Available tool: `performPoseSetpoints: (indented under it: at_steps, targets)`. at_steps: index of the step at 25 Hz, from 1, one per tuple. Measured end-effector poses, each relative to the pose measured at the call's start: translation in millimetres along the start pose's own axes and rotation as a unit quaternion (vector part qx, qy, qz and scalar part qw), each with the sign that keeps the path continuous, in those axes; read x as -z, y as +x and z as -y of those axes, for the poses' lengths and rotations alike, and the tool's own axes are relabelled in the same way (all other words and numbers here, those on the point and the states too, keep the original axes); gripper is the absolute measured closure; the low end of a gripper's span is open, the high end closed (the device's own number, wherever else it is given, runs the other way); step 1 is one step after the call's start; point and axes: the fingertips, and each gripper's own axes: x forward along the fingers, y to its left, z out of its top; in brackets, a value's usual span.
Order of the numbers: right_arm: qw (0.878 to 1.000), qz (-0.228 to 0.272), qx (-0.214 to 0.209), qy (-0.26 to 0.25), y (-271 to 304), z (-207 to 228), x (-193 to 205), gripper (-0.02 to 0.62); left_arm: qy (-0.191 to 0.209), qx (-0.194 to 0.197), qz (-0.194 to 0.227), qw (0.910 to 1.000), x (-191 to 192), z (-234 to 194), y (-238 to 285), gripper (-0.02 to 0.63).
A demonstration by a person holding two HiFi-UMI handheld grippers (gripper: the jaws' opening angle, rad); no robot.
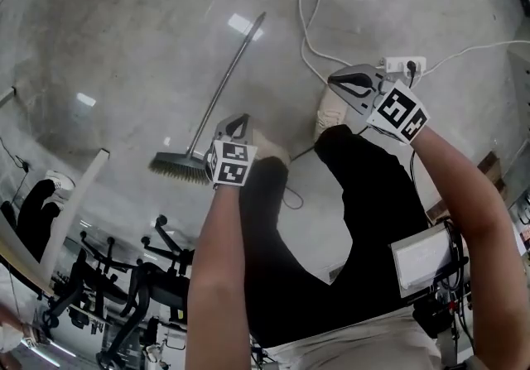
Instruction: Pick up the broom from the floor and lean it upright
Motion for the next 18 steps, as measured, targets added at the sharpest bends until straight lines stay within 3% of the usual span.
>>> performPoseSetpoints:
  at_steps: [6,12,17,18]
  targets:
    - [1.000,-0.002,-0.012,-0.014,20,24,-3,0.578,0.009,-0.011,-0.017,0.9998,4,-28,37,0.595]
    - [1.000,0.005,-0.027,-0.011,50,55,14,0.577,0.024,-0.067,-0.052,0.9961,10,-78,98,0.594]
    - [1.000,0.012,-0.019,0.006,51,83,30,0.577,0.037,-0.084,-0.075,0.9929,11,-105,141,0.592]
    - [1.000,0.011,-0.016,0.007,50,88,33,0.577,0.037,-0.090,-0.078,0.9922,10,-110,146,0.561]
